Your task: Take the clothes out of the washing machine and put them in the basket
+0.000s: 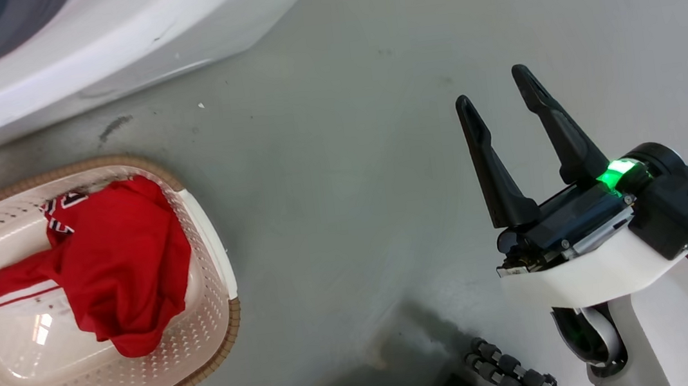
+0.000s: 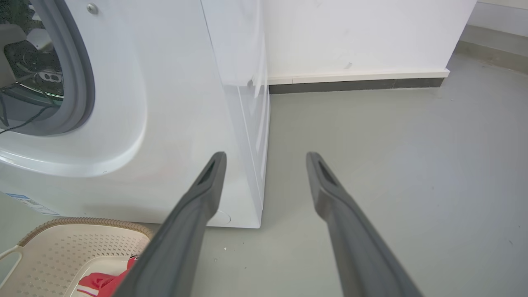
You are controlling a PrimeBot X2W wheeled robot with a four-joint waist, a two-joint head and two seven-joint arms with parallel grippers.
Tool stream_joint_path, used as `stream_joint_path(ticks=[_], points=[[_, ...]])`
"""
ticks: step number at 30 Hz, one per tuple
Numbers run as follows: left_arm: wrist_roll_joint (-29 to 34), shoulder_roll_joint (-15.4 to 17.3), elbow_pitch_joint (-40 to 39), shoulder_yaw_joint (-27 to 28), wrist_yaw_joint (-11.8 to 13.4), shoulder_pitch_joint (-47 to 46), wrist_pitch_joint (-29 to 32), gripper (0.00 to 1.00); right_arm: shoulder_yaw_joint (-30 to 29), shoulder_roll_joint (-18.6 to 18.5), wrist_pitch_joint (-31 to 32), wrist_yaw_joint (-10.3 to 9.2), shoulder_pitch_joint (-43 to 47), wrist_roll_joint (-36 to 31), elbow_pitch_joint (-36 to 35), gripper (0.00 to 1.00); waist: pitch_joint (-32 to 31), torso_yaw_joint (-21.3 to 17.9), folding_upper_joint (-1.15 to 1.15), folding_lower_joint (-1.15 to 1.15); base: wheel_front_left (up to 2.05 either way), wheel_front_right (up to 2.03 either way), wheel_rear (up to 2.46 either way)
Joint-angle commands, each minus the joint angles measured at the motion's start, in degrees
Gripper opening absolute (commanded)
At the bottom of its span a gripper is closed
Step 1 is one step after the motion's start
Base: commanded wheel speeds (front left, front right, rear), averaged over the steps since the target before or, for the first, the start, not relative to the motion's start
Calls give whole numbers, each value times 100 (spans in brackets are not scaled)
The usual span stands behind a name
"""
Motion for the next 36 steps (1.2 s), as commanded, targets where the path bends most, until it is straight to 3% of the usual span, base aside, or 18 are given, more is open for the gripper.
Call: stream_joint_path(ticks=[1,14,26,32,36], points=[[-129,-50,-114,92,61,262,-193,0,-35,12,-13,-4,-45,-56,27,100,-197,82,0,0,0,0,0],[-878,-559,-160,487,97,1635,-1682,0,-242,11,-13,-4,219,-356,277,100,-1334,411,0,0,0,0,0],[-1444,-1204,343,692,-218,2731,-3042,0,-416,9,-13,-4,609,-542,628,100,-2497,740,0,0,0,0,0],[-1596,-1489,298,774,-422,3260,-3275,0,-536,9,5,-4,844,-669,741,100,-3065,954,0,0,0,0,0],[-1597,-1647,-176,882,-503,3637,-3300,0,-622,8,83,-4,1008,-742,734,100,-3403,1119,0,0,0,0,0]])
